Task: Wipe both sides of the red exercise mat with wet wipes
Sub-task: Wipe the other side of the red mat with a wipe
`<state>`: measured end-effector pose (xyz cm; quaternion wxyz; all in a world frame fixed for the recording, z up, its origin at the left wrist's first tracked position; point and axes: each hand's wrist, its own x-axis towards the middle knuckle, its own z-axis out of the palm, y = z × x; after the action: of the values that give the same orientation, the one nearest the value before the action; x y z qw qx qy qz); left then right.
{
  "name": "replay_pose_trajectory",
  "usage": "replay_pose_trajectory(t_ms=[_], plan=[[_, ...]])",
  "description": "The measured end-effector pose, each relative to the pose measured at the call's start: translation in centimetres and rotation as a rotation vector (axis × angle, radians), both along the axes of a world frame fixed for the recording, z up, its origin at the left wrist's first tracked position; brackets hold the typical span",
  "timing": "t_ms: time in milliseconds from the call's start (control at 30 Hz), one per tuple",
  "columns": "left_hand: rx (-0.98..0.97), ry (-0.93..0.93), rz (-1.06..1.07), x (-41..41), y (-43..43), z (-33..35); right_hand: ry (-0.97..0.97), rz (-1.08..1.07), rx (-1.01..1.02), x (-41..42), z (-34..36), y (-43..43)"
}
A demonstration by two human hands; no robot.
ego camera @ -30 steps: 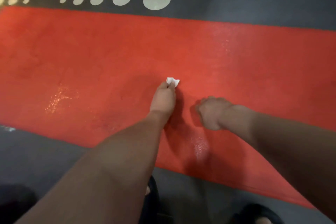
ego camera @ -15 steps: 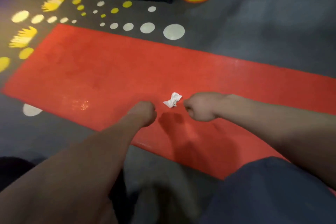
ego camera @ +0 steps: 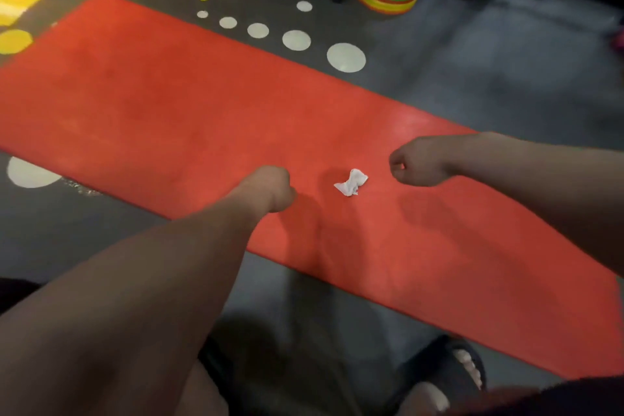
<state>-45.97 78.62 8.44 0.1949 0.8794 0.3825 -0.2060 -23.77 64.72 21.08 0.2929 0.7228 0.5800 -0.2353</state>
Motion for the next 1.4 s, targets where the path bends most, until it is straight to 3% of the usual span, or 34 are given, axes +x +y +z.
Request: replay_pose_trajectory(t_ms=[200,433,533,700,833,1033,1200,1333,1400], plan=[[-0.043,-0.078,0.142,2.4,3.5,0.8,0.015,-0.047,0.146,-2.7,1.8,3.8],[-0.059,-0.079,0.125,3.5,4.0,-2.1,0.130,-0.091,-0.009,-3.4,-5.0,2.4],[-0.065,-0.027,0.098,2.3,4.6,-5.0,0.202,-0.251,0.085,-3.3,-10.6,2.3],[-0.002,0.045,0.067,0.1,6.2,-12.1,0.248,-0.697,0.449,-1.5,-21.0,2.9],[-0.046,0.038,0.118,-0.6,5.6,-11.6,0.237,-0.832,0.566,-0.9,-24.8,4.0],[-0.074,-0.012,0.115,-2.1,6.4,-12.2,0.243,-0.645,0.785,2.9,-26.6,6.1],[-0.110,0.004,0.159,-4.0,5.2,-12.2,0.153,-0.643,0.810,4.6,-27.5,8.2],[-0.122,0.056,0.183,-5.1,4.2,-13.1,0.312,-0.669,0.946,0.8,-28.6,8.7],[-0.114,0.050,0.189,-5.1,3.9,-13.5,0.458,-0.455,0.955,-2.2,-29.1,7.4]])
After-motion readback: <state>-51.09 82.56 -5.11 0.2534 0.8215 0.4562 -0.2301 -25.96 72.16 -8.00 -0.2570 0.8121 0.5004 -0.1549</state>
